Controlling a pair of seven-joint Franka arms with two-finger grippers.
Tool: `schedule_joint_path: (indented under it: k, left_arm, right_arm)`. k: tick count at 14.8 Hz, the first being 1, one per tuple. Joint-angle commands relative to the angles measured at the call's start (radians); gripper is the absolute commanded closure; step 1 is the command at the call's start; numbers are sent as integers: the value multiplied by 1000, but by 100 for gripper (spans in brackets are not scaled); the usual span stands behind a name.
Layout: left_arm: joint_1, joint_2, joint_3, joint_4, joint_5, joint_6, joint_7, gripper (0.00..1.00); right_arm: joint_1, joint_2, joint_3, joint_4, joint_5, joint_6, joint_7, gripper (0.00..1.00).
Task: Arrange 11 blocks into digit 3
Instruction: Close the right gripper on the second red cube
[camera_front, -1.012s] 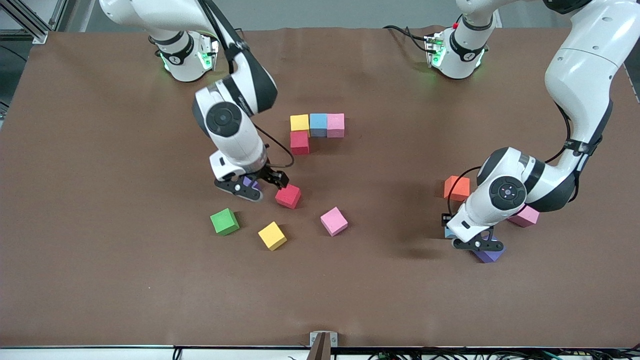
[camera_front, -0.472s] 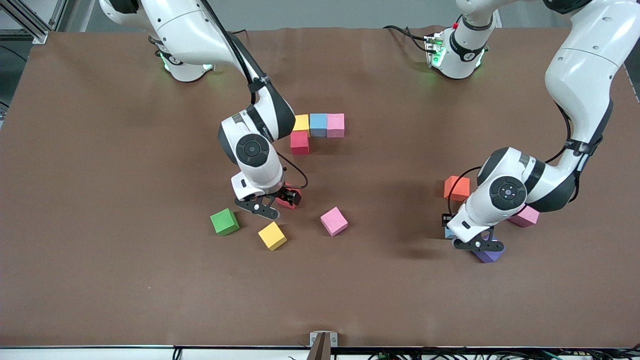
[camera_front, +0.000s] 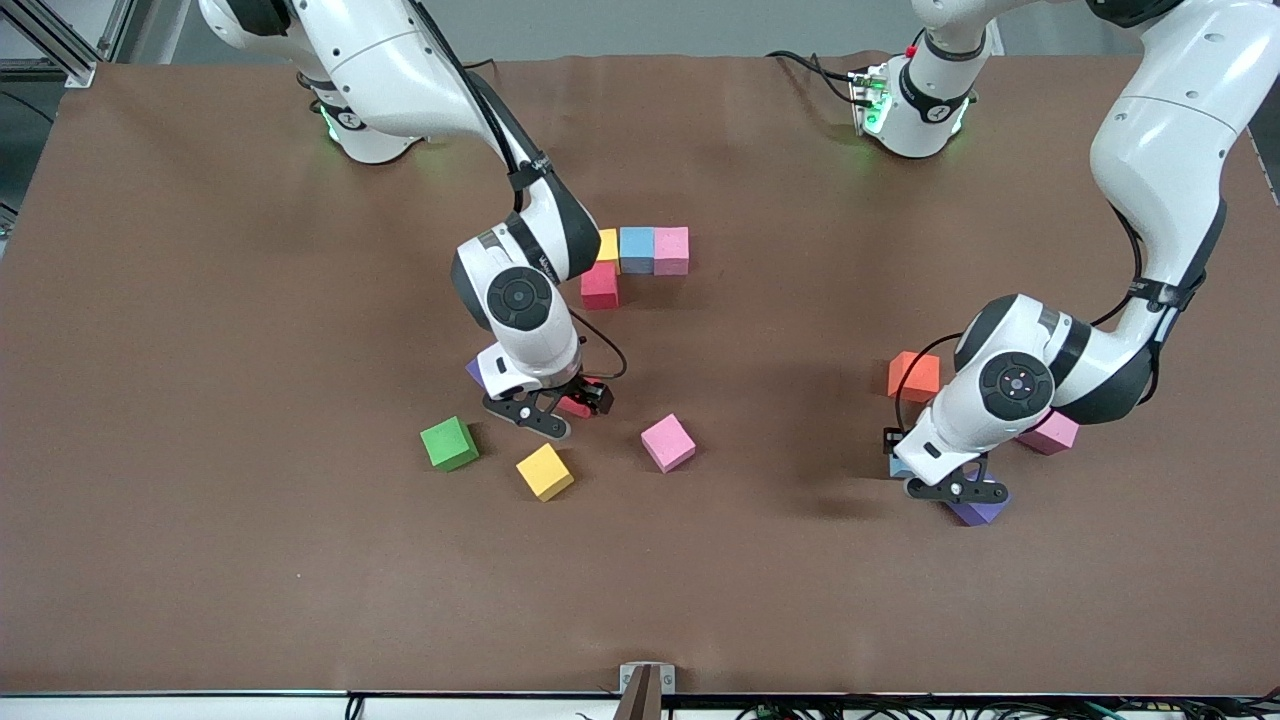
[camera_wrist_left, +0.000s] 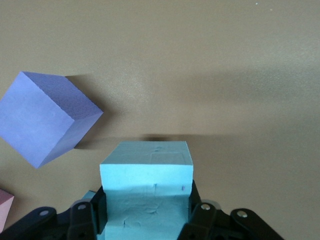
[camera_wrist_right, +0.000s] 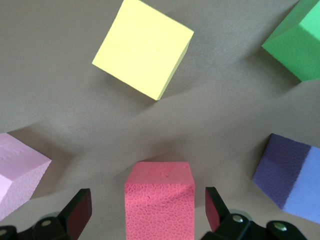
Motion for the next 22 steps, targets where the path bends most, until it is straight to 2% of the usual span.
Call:
schedule_joint_path:
  k: [1,8,11,14,18,19,20,21,22]
  left_arm:
    - [4,-21,-7,-6,4,-16,-9,54]
    - [0,-17,-7,-2,4,-16,-9,54]
    - [-2,-14,-5,-2,4,-16,-9,54]
    - [3,-16,-5,-2,4,-14,-4,54]
    - [3,-14,-5,-2,4,-14,-3,54]
    - [3,-14,-5,-2,4,-16,-3,54]
    - [1,-13,-5,-2,4,-14,-4,54]
    - [1,-13,-5,-2,4,-16,-4,54]
    - [1,-13,-5,-2,4,-14,-4,54]
  right_arm:
    - [4,10,0,-19,5,35,19,0]
    - [32,8,0,-70,9,54,27,1]
    - [36,5,0,-90,9,69,30,11]
    - [36,4,0,-104,9,87,65,27]
    - [36,-1,0,-102,3,84,48,65]
    - [36,-3,0,-102,2,81,27,81]
    - [38,-6,0,-104,2,78,4,89]
    - [38,-7,0,-104,2,77,-16,94]
    - [38,-9,6,-104,2,78,-53,95]
